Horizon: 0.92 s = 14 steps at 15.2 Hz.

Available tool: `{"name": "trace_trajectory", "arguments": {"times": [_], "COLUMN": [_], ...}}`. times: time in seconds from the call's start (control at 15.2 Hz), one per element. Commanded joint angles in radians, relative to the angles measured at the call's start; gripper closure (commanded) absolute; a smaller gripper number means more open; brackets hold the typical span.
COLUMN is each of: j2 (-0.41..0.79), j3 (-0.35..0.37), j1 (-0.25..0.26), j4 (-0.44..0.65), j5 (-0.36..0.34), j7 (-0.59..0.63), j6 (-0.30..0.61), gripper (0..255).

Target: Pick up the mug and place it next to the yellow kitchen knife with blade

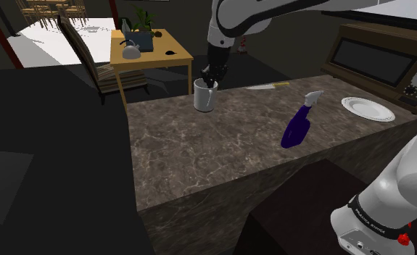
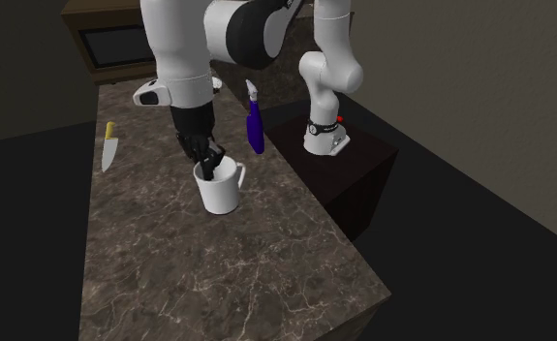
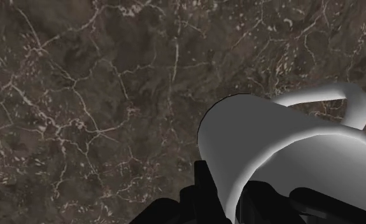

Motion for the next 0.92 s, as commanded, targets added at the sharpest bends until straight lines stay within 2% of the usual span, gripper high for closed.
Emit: {"name": "trace_trajectory", "arguments": {"times": [0.0, 0.53, 0.86], "j2": [-0.002, -0.014, -0.082], "j3": [0.000, 0.000, -0.046], "j1": [0.000, -0.001, -0.066], "j4": [0.022, 0.111, 0.006], "j5": [0.000, 0.001, 0.029], "j7": [0.000, 0.003, -0.116], "j6": [-0.024, -0.124, -0.093], "gripper": [255, 255, 255]}}
